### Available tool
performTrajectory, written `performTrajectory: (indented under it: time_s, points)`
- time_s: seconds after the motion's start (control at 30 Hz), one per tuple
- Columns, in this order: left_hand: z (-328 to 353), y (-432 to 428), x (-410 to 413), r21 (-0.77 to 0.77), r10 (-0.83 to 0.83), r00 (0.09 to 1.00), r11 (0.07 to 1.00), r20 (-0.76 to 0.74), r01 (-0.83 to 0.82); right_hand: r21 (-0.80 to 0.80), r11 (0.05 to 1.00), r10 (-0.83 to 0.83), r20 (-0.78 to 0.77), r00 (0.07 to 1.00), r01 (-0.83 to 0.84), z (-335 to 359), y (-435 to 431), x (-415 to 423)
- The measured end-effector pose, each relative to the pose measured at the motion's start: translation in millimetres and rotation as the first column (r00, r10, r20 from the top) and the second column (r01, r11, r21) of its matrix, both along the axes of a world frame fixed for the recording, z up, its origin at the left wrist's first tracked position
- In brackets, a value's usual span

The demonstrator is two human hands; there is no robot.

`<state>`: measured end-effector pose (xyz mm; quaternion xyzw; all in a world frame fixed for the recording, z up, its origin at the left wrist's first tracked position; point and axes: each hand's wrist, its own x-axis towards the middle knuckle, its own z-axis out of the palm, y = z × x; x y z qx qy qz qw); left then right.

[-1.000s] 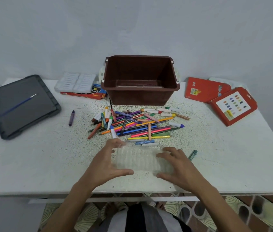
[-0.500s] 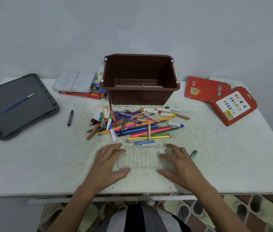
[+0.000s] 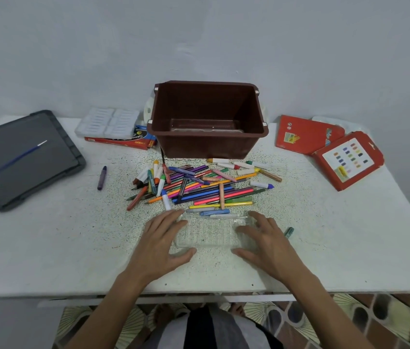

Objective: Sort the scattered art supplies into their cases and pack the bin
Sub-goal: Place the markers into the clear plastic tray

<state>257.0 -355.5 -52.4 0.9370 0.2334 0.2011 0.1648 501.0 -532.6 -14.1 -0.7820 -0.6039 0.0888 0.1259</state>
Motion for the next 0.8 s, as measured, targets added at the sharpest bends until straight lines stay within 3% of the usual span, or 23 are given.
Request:
performTrajectory:
  time_s: [0.13, 0.27, 0.47, 0.8]
  points:
    - [-4, 0, 0, 0.017, 0.007, 1.000, 1.000, -0.006, -0.007, -0.035, 0.999, 0.018, -0.042, 0.999, -0.019, 7, -1, 0]
    - [-5, -1, 1, 0.013, 0.009, 1.000, 1.000, -0.011, -0.009, 0.021, 0.997, -0.074, -0.185, 0.980, 0.079, 15, 8, 11]
    - [-4, 0, 1, 0.027, 0.001, 1.000, 1.000, -0.012, 0.000, 0.108, 0.935, -0.333, -0.059, 0.941, 0.338, 13, 41, 48]
    - [-4, -1, 1, 0.032, 0.004, 1.000, 0.999, -0.010, -0.004, 0.060, 0.908, -0.419, 0.091, 0.903, 0.415, 4, 68, 84]
